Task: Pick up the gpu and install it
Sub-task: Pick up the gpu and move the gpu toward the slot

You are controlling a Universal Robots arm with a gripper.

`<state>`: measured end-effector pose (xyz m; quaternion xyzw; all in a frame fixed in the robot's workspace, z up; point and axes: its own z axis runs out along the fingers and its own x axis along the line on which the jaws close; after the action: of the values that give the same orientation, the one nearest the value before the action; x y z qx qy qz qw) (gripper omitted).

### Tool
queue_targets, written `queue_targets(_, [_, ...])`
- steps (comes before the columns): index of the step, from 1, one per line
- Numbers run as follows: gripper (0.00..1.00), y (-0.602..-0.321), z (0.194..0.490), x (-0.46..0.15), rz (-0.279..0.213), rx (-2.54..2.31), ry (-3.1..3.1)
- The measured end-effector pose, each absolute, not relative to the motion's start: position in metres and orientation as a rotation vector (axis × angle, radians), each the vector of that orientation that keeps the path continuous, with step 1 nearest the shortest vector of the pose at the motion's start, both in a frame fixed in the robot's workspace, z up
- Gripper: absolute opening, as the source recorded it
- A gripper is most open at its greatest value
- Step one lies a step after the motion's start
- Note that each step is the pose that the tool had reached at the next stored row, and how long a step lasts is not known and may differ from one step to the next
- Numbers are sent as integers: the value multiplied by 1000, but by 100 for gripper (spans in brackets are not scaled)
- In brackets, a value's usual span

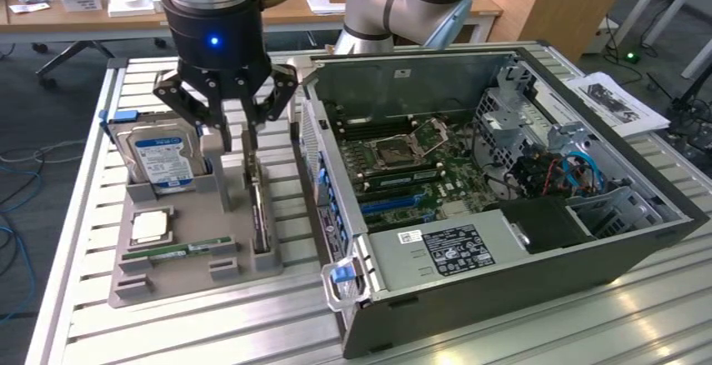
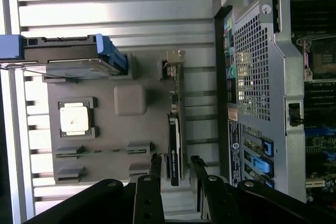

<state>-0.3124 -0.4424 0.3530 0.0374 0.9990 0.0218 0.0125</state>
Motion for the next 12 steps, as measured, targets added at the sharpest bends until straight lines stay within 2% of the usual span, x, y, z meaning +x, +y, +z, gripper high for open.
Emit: queue_targets(12, [36, -442, 352, -312, 68, 117, 3114])
